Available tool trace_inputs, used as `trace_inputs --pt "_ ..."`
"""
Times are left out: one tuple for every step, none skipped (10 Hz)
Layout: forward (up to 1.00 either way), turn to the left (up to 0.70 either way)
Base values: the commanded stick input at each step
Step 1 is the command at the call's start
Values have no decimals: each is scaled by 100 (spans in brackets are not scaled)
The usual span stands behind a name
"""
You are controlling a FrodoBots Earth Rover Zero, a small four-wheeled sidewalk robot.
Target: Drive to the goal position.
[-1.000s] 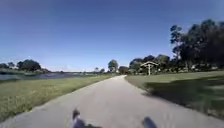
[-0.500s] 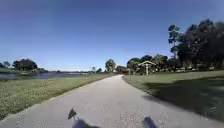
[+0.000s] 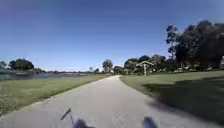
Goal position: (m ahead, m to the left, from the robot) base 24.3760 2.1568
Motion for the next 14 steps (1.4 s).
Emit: trace_inputs --pt "85 0" --pt "85 0" --pt "85 0" --pt "85 0" --pt "85 0" --pt "85 0" --pt "85 0" --pt "85 0" --pt "85 0" --pt "85 0" --pt "85 0" --pt "85 0" --pt "85 0" --pt "85 0"
